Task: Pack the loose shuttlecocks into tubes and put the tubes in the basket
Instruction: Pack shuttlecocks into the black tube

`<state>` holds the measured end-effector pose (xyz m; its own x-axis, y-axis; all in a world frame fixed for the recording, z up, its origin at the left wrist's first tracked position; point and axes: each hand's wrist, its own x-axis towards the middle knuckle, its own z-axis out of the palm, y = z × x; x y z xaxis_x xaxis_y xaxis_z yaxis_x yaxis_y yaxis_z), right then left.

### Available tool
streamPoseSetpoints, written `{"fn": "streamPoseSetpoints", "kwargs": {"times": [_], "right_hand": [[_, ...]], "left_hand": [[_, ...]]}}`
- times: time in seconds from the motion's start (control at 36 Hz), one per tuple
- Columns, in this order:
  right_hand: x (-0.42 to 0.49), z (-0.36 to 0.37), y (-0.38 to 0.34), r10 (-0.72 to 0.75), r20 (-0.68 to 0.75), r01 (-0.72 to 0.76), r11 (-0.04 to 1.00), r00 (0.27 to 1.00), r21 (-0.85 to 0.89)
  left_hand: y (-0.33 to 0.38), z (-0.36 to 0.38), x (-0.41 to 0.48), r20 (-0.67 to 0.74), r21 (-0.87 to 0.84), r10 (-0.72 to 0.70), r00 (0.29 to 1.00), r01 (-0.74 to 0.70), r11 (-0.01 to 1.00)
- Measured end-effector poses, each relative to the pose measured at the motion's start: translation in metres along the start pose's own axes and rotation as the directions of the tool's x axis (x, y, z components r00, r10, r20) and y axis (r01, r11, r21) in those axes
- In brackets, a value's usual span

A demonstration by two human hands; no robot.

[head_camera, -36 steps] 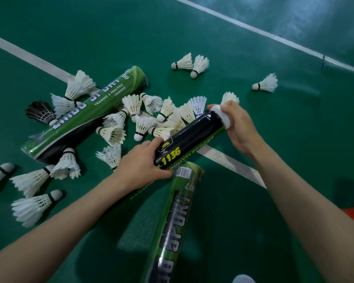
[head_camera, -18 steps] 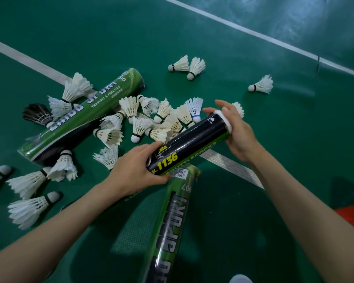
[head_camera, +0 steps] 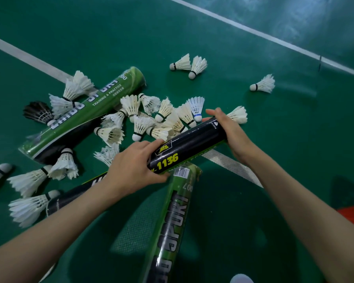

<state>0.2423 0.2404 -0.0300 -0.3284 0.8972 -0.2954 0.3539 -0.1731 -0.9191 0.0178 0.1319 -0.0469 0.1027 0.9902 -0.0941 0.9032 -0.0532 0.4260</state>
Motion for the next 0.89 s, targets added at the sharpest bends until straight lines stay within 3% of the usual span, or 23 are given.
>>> {"fn": "streamPoseSetpoints", "kwargs": {"times": [0.33, 0.58, 0.75, 0.89], "right_hand": [[-0.008, 0.006, 0.003, 0.016, -0.042, -0.012, 0.996, 0.999, 0.086], [-0.010, 0.008, 0.008, 0.158, -0.137, -0.106, 0.938, 0.978, 0.329], [-0.007, 0.004, 0.014, 0.143, -0.068, -0.119, 0.954, 0.987, 0.274], [-0.002, -0.006, 0.022, 0.254, 0.038, -0.243, 0.853, 0.966, 0.462]], "left_hand": [[-0.003, -0.006, 0.002, -0.075, 0.129, 0.068, 0.995, -0.058, 0.990], [-0.002, 0.006, -0.001, -0.092, 0.182, 0.118, 0.989, -0.100, 0.978], [-0.001, 0.010, -0.006, -0.081, 0.197, 0.089, 0.993, -0.071, 0.978], [-0.005, 0.019, -0.006, -0.136, 0.255, 0.135, 0.982, -0.097, 0.962]]}}
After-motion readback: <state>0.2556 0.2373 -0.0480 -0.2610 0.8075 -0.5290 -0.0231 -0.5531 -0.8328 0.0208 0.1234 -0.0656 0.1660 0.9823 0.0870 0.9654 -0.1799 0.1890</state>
